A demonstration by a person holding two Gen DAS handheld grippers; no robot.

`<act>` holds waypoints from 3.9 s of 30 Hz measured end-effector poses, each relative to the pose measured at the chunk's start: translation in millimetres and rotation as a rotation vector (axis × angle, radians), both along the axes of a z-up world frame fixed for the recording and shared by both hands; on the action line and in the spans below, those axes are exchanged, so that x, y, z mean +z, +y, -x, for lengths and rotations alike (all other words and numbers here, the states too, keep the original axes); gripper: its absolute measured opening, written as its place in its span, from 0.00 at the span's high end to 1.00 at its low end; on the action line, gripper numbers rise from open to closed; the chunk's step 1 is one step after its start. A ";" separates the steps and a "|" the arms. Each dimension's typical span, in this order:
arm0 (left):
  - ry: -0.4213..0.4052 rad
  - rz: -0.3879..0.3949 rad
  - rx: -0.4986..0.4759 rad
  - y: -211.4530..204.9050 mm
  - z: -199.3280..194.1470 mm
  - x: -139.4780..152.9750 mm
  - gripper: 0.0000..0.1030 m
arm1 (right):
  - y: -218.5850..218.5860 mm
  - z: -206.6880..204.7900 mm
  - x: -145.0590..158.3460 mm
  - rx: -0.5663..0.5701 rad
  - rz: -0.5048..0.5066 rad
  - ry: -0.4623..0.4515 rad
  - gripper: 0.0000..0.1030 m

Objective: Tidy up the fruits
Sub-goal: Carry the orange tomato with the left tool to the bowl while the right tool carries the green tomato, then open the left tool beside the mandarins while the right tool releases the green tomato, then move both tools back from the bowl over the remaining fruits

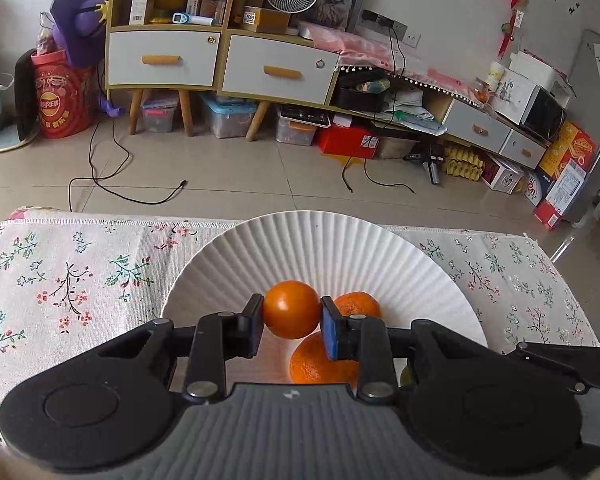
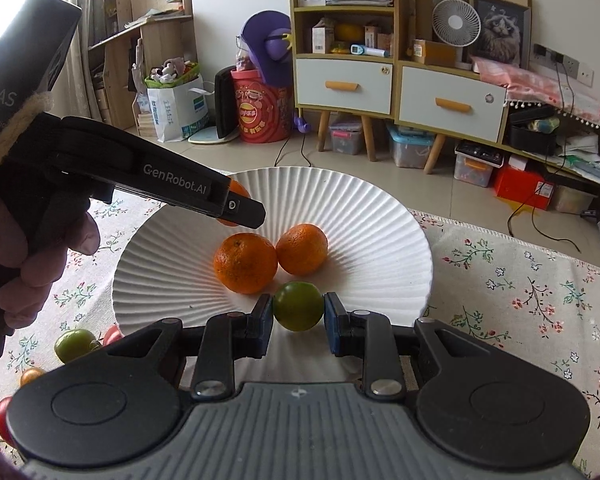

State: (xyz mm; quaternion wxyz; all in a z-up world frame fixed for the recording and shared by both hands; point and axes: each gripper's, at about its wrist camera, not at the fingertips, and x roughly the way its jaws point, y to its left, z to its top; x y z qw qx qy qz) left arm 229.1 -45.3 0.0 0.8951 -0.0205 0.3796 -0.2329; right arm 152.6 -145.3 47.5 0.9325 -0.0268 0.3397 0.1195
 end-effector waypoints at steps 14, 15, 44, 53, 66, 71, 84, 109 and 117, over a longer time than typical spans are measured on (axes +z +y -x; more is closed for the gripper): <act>0.036 0.021 -0.012 -2.2 -9.3 -3.2 0.75 | 8.4 -7.5 -3.7 0.032 0.043 -0.004 0.76; 0.036 0.021 -0.011 -3.1 -9.2 -3.1 0.75 | 8.7 -7.9 -3.7 0.033 0.044 -0.003 0.76; -0.031 -0.049 -0.009 26.3 54.3 30.7 0.18 | -7.0 37.8 30.7 -0.039 0.027 0.000 0.31; -0.050 -0.082 -0.001 39.1 85.6 42.5 0.04 | -0.6 63.6 41.1 -0.026 0.031 -0.002 0.19; -0.038 -0.178 -0.015 50.6 126.7 36.9 0.04 | 5.1 89.9 39.5 -0.008 0.014 0.035 0.06; -0.025 -0.195 -0.003 54.9 140.5 26.5 0.04 | 7.2 95.6 36.5 -0.012 0.035 0.047 0.05; -0.025 -0.181 0.040 72.1 171.5 7.4 0.04 | 6.5 116.5 24.8 -0.033 0.045 0.021 0.01; -0.008 -0.297 0.025 64.8 202.7 -36.7 0.04 | 23.6 133.4 -19.9 0.024 0.113 0.131 0.02; -0.020 -0.255 0.049 63.8 199.0 -40.7 0.04 | 19.4 126.8 -23.4 -0.007 0.055 0.130 0.21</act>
